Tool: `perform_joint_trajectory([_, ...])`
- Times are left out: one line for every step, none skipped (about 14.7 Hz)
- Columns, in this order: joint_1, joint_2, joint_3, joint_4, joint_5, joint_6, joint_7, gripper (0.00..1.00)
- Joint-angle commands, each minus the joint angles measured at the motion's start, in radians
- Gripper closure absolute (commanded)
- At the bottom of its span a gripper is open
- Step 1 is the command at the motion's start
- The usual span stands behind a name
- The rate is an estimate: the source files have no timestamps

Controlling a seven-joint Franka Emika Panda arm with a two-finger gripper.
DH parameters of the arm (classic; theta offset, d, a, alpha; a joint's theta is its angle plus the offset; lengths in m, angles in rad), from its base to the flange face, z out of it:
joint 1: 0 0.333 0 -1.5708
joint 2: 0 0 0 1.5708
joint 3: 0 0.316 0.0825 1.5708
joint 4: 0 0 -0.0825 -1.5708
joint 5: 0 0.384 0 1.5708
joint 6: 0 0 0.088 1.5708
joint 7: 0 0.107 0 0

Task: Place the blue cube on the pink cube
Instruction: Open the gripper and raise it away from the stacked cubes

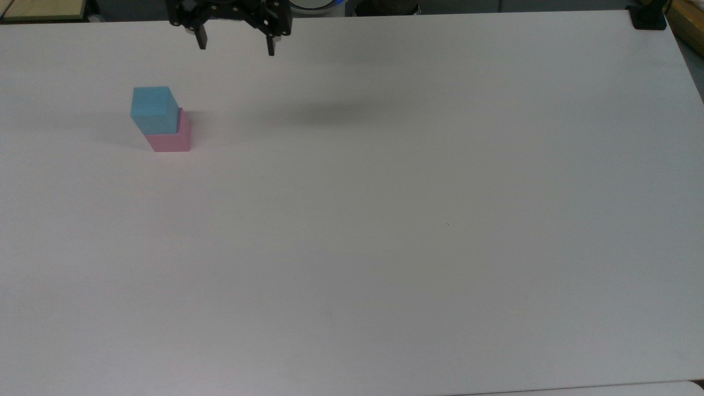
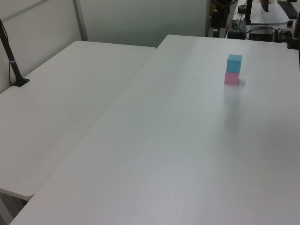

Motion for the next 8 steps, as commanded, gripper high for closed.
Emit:
perform_joint_trajectory([0.038,-0.024,-0.011,0.005,-0.016,-0.026,0.04,0.0])
perform_joint_trajectory([0.04,-0.035,-0.011,0.002,-0.016,-0.026,0.04,0.0])
perform_joint_trajectory([0.037,-0.045,-0.011,0.0,-0.013,-0.026,0.04,0.0])
perform_joint_trajectory([0.037,-0.049,-0.011,-0.003,-0.01,-0.026,0.039,0.0])
perform_joint_trajectory([0.037,-0.049,-0.011,-0.003,-0.01,-0.026,0.04,0.0])
perform_joint_trajectory([0.038,-0.049,-0.011,-0.003,-0.01,-0.028,0.04,0.0])
perform_joint_trajectory([0.035,-0.052,-0.011,-0.003,-0.007,-0.031,0.042,0.0])
perform_joint_trajectory([0.033,-0.052,-0.012,-0.001,-0.006,-0.039,0.04,0.0])
